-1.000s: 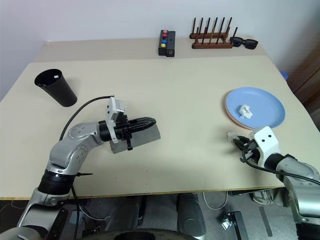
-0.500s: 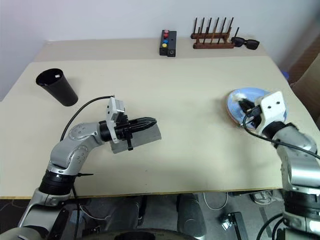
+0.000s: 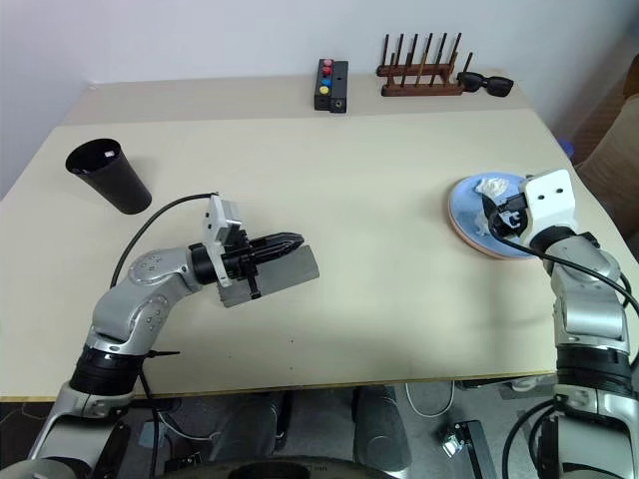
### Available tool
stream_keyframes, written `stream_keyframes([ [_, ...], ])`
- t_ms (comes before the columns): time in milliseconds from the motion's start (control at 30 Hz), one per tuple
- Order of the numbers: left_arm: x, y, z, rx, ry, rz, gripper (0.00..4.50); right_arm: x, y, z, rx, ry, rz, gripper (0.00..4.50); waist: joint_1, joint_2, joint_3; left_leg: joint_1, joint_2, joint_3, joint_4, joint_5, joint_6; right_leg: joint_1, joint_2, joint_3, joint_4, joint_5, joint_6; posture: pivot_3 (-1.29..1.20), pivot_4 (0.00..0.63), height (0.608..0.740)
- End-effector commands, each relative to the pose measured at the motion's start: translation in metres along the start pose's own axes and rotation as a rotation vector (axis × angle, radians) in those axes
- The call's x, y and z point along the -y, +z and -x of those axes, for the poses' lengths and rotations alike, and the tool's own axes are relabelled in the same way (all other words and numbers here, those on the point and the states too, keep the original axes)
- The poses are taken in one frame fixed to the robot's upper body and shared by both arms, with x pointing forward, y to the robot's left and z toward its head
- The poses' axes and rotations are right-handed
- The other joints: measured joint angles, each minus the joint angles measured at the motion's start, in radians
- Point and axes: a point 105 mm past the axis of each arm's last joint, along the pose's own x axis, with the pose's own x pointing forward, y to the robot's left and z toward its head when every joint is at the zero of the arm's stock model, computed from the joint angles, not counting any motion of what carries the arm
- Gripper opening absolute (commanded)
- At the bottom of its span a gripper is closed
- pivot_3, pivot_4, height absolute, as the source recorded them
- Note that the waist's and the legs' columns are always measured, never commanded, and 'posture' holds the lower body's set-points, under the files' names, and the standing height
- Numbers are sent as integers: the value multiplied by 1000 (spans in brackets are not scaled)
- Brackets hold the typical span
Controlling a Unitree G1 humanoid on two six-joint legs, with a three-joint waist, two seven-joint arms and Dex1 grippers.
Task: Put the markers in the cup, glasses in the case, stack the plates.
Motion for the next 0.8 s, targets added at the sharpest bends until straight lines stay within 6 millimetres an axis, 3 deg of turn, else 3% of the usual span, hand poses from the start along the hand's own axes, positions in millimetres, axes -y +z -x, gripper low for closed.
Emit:
stream_keyframes([
  [33, -24, 10, 28, 26, 163, -56, 138, -44, 31, -4, 128, 218, -28, 4022, -4, 0, 0, 0, 0, 0, 0, 0, 0, 0, 0, 0, 0, 0, 0, 0, 150, 739],
  [200, -44, 2, 75, 3, 374, -79, 138, -84, 37, 0, 156, 432, -107, 4022, -3, 0, 0, 1, 1, 0, -1, 0, 0, 0, 0, 0, 1, 0, 0, 0, 150, 739],
  [467, -50, -11, 151, -103, 615, -108, 138, -98, 34, -2, 132, 552, -119, 4022, 3, 0, 0, 0, 1, 0, 0, 0, 0, -1, 0, 0, 0, 0, 0, 0, 150, 739],
  [633, -49, -17, 164, -130, 663, -116, 138, -98, 31, -8, 123, 563, -115, 4022, 5, 0, 0, 0, 1, 0, 0, 0, 0, -1, 0, 0, 0, 0, 0, 0, 150, 739],
  [800, -48, -18, 161, -119, 675, -114, 138, -100, 35, -15, 144, 569, -118, 4022, 3, 0, 0, -1, 1, 0, -1, 0, 0, -1, 0, 0, 0, 0, -1, 0, 150, 739],
])
